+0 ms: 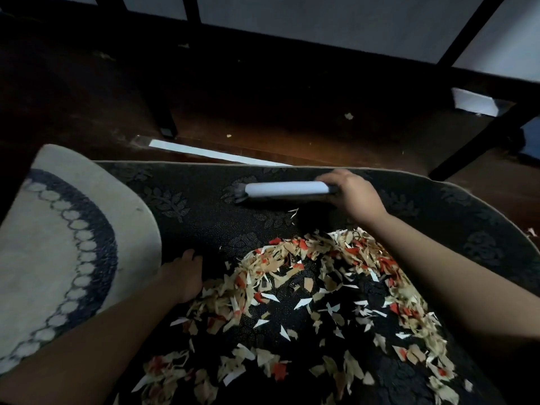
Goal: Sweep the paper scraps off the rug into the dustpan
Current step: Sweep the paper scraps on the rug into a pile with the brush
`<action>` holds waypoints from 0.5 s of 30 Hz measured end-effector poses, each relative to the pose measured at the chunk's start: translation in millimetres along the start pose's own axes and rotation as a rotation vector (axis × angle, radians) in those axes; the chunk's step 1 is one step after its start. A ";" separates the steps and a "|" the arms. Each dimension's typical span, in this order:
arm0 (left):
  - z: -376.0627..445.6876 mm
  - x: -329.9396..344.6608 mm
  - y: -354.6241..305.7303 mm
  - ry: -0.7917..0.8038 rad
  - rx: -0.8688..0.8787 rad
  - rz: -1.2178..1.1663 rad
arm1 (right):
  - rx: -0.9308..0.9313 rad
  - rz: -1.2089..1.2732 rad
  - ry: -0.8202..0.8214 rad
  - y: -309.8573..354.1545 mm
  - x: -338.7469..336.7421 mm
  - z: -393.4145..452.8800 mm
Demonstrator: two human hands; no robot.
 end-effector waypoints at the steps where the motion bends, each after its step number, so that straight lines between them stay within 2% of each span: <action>1: 0.2 0.2 -0.1 0.000 0.002 0.001 | 0.025 -0.026 0.005 -2.4 6.7 2.4; 4: 0.1 0.4 -0.6 -0.007 0.012 0.005 | 0.070 -0.006 0.063 -5.5 21.1 0.6; 9: -0.3 1.2 2.2 -0.004 0.023 0.003 | -0.164 0.020 0.186 5.4 12.9 -15.8; 13: -0.4 0.9 4.0 -0.006 0.015 -0.006 | -0.209 0.061 0.085 0.0 -18.0 -17.0; 15: -0.1 0.3 4.6 -0.018 0.013 -0.015 | -0.170 0.049 0.016 0.9 -27.4 -7.8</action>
Point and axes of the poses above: each hand's wrist, its own z-axis towards the middle knuckle, its own x-axis out of the palm, y = z × x, the point moved 7 cm from there along z, towards the middle knuckle, and after that the axes turned 15 degrees about -z, right-handed, at the moved point
